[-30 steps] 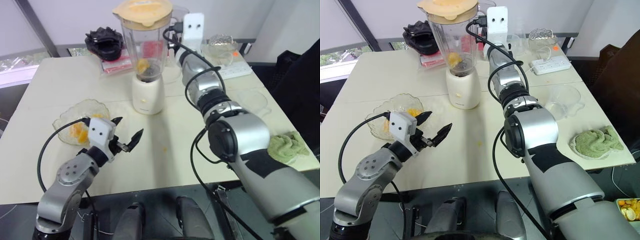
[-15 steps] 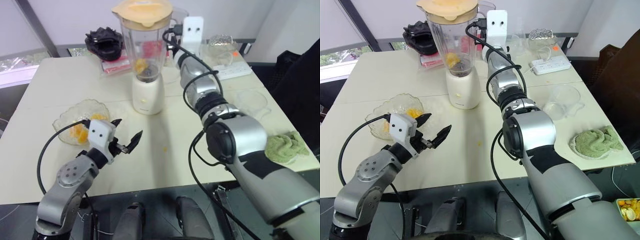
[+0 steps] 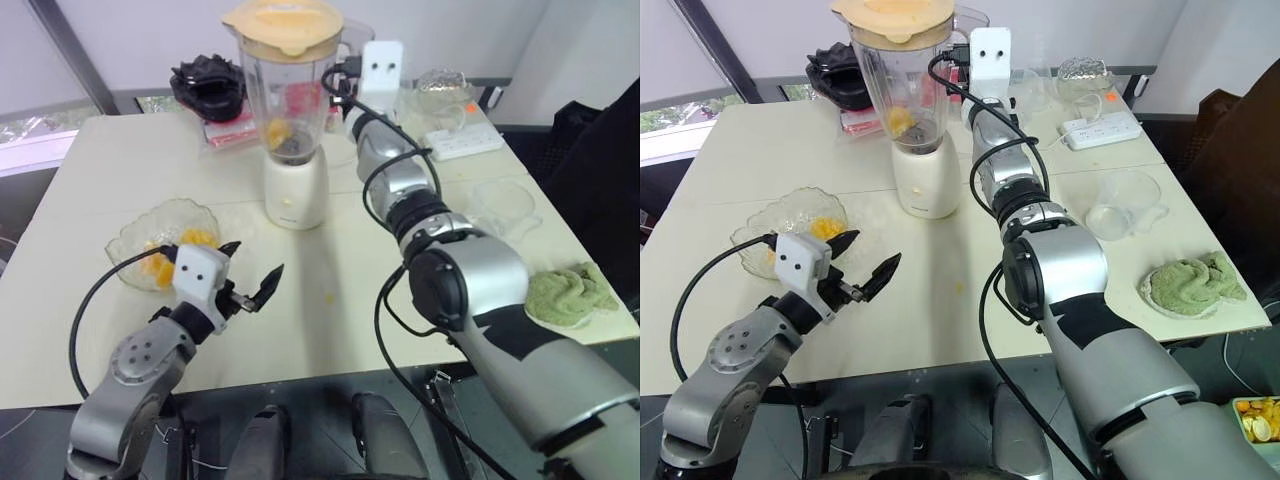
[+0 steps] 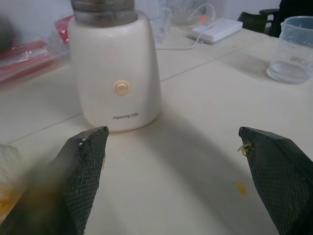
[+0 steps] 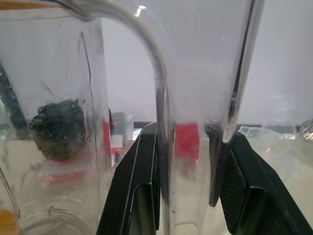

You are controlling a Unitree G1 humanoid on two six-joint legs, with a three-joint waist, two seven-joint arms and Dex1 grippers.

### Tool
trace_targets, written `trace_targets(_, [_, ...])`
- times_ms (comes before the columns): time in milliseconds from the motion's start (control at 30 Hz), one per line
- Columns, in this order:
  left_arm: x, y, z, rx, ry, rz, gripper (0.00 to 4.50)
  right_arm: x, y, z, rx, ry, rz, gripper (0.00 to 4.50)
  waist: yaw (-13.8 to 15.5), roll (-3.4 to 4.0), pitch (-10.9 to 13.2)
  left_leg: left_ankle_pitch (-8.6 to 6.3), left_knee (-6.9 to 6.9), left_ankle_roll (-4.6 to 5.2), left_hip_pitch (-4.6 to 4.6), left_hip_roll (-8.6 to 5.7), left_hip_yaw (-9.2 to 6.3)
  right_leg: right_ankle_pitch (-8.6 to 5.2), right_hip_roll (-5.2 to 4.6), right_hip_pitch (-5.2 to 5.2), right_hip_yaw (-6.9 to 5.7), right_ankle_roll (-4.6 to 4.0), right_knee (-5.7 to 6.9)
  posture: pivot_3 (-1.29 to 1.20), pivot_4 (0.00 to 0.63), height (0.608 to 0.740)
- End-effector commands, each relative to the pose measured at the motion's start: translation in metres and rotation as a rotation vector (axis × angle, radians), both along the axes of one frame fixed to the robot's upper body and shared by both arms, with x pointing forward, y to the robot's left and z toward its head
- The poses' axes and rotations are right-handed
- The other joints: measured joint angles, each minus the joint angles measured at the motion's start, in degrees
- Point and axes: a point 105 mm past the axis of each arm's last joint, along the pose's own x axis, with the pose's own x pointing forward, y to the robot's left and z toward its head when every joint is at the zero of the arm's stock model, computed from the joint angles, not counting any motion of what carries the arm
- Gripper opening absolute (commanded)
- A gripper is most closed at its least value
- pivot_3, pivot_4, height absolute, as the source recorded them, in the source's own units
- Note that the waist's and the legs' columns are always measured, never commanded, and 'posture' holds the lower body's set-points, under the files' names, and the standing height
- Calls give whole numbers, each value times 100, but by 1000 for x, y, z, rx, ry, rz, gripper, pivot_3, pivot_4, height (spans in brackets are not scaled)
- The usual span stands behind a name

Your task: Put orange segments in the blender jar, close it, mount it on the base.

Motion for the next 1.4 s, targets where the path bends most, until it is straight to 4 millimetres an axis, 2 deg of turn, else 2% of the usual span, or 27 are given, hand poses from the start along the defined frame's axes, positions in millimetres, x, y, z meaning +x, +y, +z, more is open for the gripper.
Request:
trace_targets(33, [-5, -4, 13, 5, -55, -10, 4484, -3, 1, 13, -38, -67, -15, 1375, 0, 0, 0, 0, 0, 0, 0, 0, 0, 0, 0, 0, 0, 0, 0, 0, 150, 740])
trace_targets(767, [-7, -11, 12, 0, -53, -29, 4484, -6, 0, 11, 16, -100, -30, 1375, 1, 0, 0, 1, 2, -1, 1, 0, -1, 0, 0, 3, 0, -1, 0, 0, 150, 740])
trace_targets(1400, [-4, -14, 12, -6, -60, -38, 4484, -8, -6, 26, -24, -161, -82, 1375, 1, 0, 0, 1, 2, -1, 1, 0, -1, 1, 0, 4, 0, -1, 0, 0, 150, 740])
